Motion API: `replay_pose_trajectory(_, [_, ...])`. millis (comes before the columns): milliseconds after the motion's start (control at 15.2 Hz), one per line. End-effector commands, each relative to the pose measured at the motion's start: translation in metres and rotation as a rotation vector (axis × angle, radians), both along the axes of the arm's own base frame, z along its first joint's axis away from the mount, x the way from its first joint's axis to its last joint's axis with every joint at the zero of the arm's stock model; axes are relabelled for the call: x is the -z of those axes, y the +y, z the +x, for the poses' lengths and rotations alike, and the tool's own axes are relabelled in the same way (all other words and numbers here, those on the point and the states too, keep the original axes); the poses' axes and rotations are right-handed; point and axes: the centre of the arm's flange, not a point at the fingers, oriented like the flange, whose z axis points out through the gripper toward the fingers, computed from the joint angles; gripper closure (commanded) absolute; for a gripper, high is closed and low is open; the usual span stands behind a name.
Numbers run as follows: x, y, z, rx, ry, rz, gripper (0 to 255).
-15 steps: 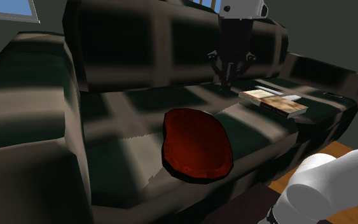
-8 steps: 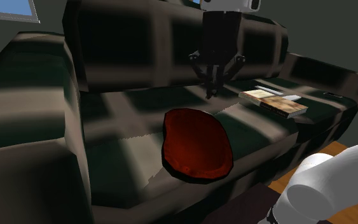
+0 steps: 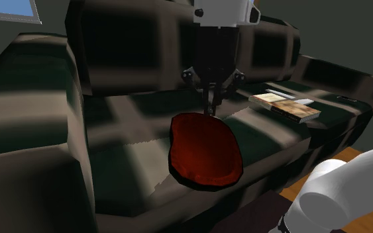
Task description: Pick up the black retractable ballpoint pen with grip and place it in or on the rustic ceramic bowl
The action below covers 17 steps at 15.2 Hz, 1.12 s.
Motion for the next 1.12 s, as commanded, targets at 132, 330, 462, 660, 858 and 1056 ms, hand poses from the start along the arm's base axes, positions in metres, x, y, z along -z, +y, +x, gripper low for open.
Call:
replay_pose_trajectory(132, [0.022, 0.000, 0.000, 0.000, 0.000, 0.000, 255])
replay_pose_trajectory(330, [0.037, 0.000, 0.000, 0.000, 0.000, 0.000, 255])
replay_pose_trajectory(462, [0.048, 0.000, 0.000, 0.000, 0.000, 0.000, 255])
replay_pose_trajectory(660, [0.054, 0.000, 0.000, 0.000, 0.000, 0.000, 255])
replay_pose_trajectory(858, [0.054, 0.000, 0.000, 0.000, 0.000, 0.000, 255])
replay_pose_trajectory(1056, [0.054, 0.000, 0.000, 0.000, 0.000, 0.000, 0])
